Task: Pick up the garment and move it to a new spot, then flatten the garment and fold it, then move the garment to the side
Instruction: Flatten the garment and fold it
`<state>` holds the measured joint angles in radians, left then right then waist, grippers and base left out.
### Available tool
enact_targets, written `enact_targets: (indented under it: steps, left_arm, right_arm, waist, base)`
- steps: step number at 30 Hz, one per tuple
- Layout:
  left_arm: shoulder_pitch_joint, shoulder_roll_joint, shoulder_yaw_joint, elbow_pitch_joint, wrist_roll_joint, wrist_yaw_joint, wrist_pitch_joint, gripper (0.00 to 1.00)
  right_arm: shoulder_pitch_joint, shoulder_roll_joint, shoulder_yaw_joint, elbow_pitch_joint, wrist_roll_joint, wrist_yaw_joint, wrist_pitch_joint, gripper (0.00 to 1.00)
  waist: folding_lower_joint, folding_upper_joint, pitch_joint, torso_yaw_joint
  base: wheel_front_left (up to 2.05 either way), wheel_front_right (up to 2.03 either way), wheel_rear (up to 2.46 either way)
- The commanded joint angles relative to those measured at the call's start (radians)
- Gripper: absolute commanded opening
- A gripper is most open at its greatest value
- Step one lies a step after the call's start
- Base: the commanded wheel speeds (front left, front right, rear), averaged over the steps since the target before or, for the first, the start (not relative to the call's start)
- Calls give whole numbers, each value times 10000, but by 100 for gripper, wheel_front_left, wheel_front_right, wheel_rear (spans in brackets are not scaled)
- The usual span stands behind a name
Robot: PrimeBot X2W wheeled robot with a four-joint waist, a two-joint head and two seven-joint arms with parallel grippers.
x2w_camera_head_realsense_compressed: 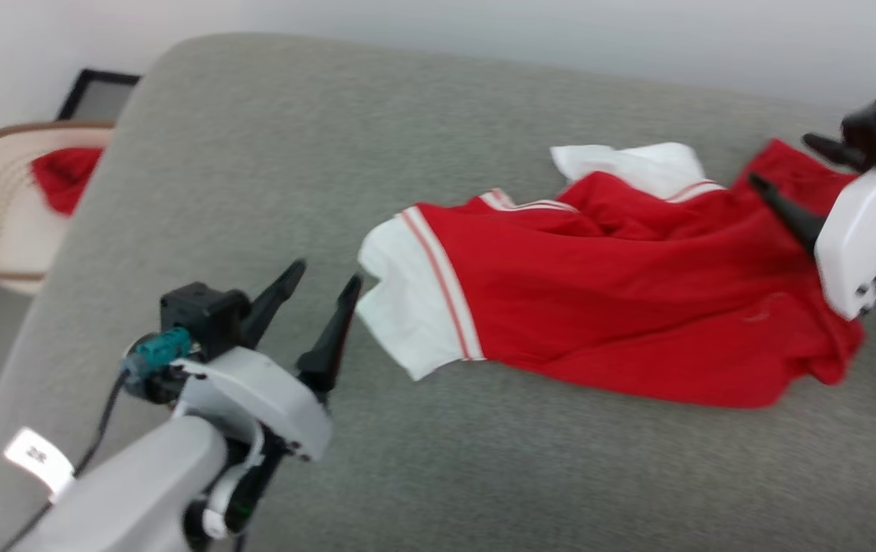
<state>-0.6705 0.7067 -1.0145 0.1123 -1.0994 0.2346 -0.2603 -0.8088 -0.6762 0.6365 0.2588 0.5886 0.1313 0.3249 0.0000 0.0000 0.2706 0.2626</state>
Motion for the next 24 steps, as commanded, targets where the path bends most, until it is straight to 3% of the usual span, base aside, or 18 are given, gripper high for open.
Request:
enact_targets:
  steps: [1, 6, 13, 24]
  left_arm:
    - [414, -443, 719, -326, 610, 166, -45, 100]
    - [1885, -1857, 2661, -946, 2185, -62, -39, 100]
    - [3114, -3488, 4308, -1152, 3945, -959, -40, 100]
    - [3984, -4961, 5842, -1154, 5478, -2189, -41, 100]
  right_arm:
    - [-647, -278, 473, 206, 464, -10, 576, 100]
    - [-2225, -1035, 2189, 607, 2031, -10, 2379, 100]
    - [-4038, -1870, 4042, 1305, 3302, -10, 3662, 100]
    - [-5986, -1817, 6095, 2347, 4188, -10, 4623, 100]
  waist:
    - [0, 0, 349, 1254]
    - [0, 0, 761, 2087]
    - [0, 0, 1356, 2892]
    - [0, 0, 2176, 3054]
  base:
    - [0, 0, 0]
    - [0, 0, 0]
    - [0, 0, 0]
    - [0, 0, 0]
